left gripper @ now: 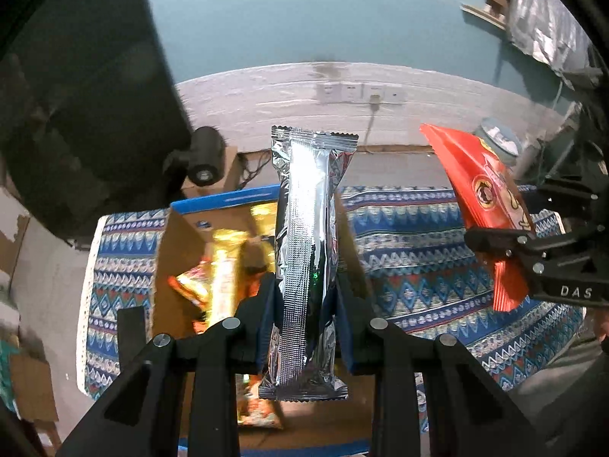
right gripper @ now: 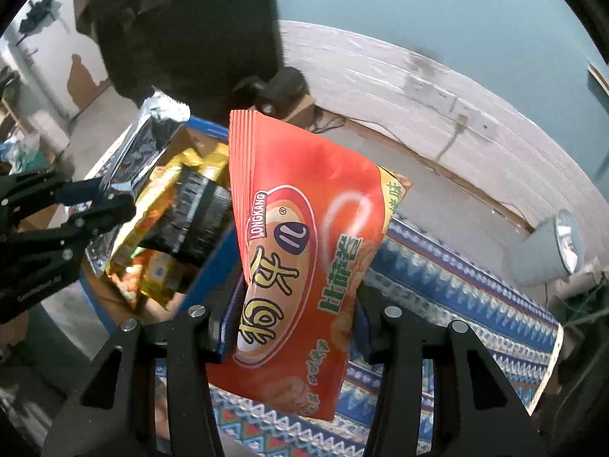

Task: Organize snacks
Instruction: 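Lift both snacks and carry them over the cardboard box, then open both tools to drop the snacks into the box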

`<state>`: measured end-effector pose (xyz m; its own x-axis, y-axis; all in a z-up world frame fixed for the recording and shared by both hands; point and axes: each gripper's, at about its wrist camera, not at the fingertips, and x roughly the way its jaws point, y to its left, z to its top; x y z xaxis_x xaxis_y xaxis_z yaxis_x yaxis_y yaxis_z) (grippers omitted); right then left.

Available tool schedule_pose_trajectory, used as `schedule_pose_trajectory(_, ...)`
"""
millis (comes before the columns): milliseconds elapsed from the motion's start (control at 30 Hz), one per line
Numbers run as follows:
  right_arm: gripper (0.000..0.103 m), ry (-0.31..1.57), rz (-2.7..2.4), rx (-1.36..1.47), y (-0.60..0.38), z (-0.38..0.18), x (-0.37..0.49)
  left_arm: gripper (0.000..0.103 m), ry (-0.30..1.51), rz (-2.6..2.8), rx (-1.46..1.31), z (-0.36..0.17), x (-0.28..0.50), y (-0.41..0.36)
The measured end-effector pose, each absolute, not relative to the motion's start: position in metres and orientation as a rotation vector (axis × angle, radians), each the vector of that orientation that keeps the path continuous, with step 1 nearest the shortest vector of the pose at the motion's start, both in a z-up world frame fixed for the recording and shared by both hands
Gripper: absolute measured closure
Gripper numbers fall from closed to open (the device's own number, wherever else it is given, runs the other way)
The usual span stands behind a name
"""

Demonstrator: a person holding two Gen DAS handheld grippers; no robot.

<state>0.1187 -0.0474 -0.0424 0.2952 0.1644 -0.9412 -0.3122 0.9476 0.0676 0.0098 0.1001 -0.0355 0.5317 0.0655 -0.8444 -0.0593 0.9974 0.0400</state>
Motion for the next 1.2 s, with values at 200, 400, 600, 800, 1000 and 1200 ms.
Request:
schedule_pose_trajectory(200, 0.055, 1.244, 0.375, -0.159, -0.006, -0.049, 0.128, 0.074, 1.023, 0.105, -0.043, -0.044, 0.002, 0.131)
schedule_pose_trajectory(400, 0.055, 1.262, 0.432, -0.143, 0.038, -0.061, 0.138, 0.074, 1.043, 0.139, -0.092, -0.051, -0.007, 0.164)
schedule_pose_trajectory(600, 0.055, 1.308, 0.466, -0.126, 0.071, -0.078, 0.15, 0.074, 1.052, 0.201, -0.126, -0.055, -0.01, 0.189)
schedule_pose_trajectory(800, 0.051, 1.342, 0.463, -0.134, 0.089, -0.089, 0.161, 0.072, 1.075, 0.22, -0.139, -0.062, -0.01, 0.196)
schedule_pose_trajectory(1000, 0.04, 1.338, 0.452, -0.14, 0.09, -0.087, 0.163, 0.053, 1.088, 0.249, -0.151, -0.063, -0.011, 0.202)
schedule_pose_trajectory(1200, 0.03, 1.311, 0.444, -0.117, 0.082, -0.075, 0.163, 0.036, 1.032, 0.266, -0.136, -0.045, -0.017, 0.199)
